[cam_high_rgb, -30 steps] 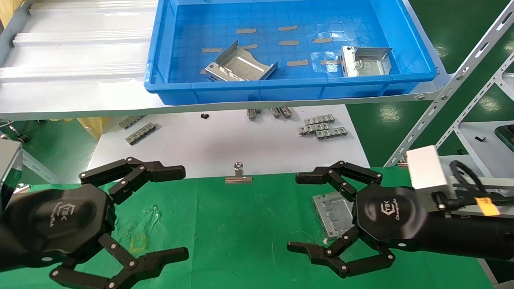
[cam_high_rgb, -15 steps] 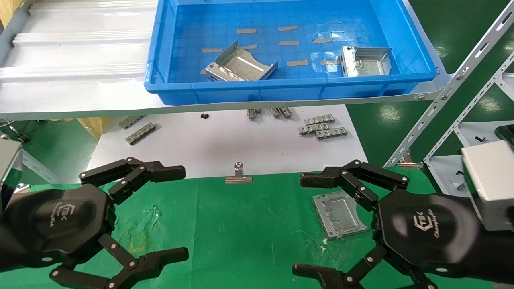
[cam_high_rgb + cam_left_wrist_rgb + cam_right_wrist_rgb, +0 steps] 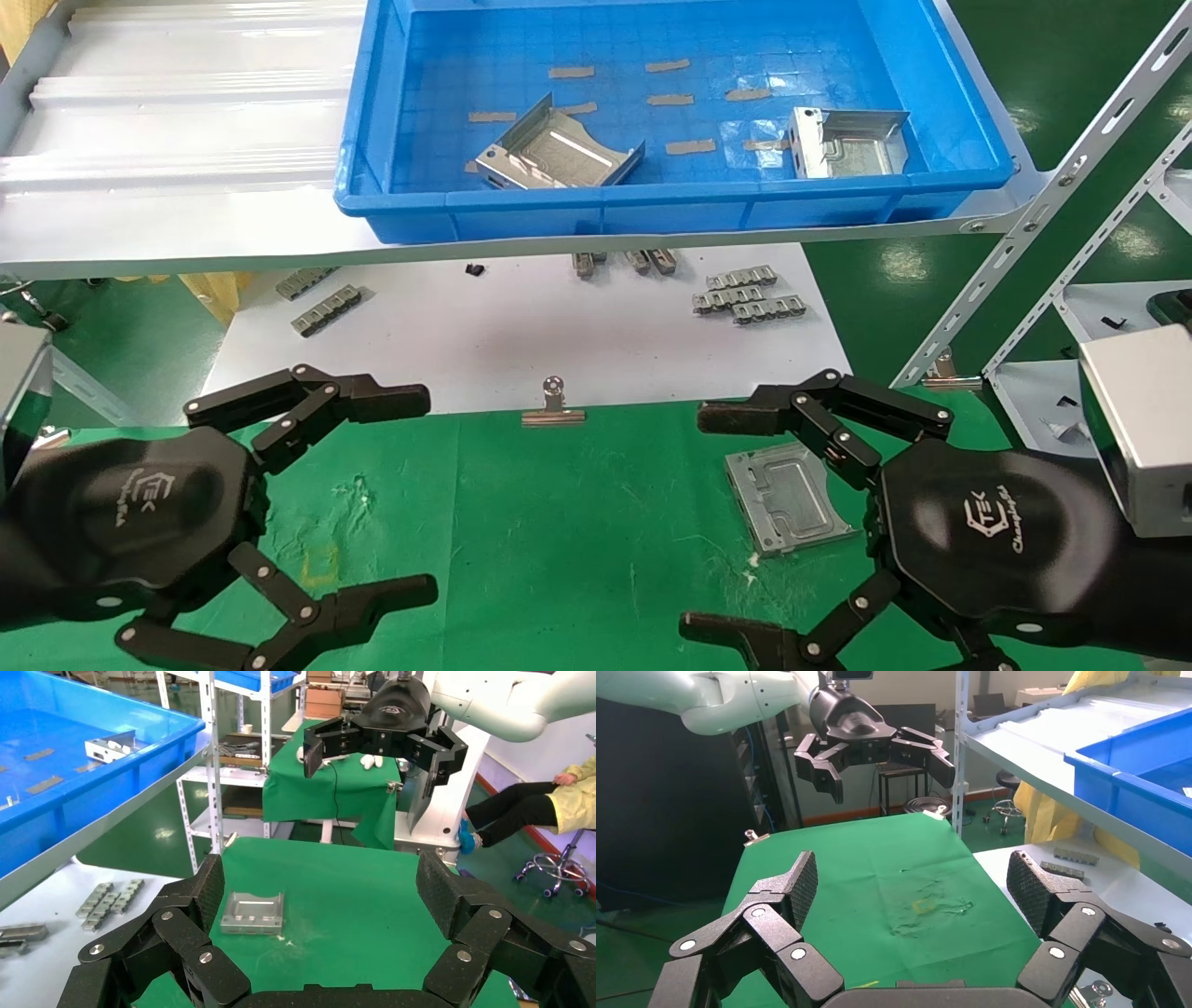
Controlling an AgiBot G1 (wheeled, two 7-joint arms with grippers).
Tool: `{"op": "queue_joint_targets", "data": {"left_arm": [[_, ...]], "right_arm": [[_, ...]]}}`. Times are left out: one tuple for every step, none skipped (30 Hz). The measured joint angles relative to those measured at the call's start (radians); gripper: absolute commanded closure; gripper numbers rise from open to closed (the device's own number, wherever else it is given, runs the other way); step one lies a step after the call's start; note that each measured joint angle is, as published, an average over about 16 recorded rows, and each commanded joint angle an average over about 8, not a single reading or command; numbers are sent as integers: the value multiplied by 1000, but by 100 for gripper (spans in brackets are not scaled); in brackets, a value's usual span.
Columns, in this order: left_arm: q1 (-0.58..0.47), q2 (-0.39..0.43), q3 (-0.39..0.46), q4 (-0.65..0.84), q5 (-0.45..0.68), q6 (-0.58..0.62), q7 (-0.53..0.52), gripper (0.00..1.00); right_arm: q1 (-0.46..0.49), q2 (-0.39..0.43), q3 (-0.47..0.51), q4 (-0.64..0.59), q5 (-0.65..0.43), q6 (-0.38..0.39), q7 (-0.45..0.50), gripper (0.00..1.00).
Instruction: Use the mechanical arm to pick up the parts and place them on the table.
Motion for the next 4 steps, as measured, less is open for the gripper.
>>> {"op": "queue_joint_targets", "data": {"left_arm": [[0, 0, 0, 0, 0, 0, 0, 0], [0, 0, 0, 0, 0, 0, 0, 0], [0, 0, 0, 0, 0, 0, 0, 0], [0, 0, 0, 0, 0, 0, 0, 0]], "right_arm": [[1, 0, -1, -1, 0, 0, -1, 0], [1, -1, -2, -2, 0, 0, -1, 0], [2, -1, -3, -3, 0, 0, -1, 0], [2, -1, -3, -4, -1, 0, -2, 0]]}}
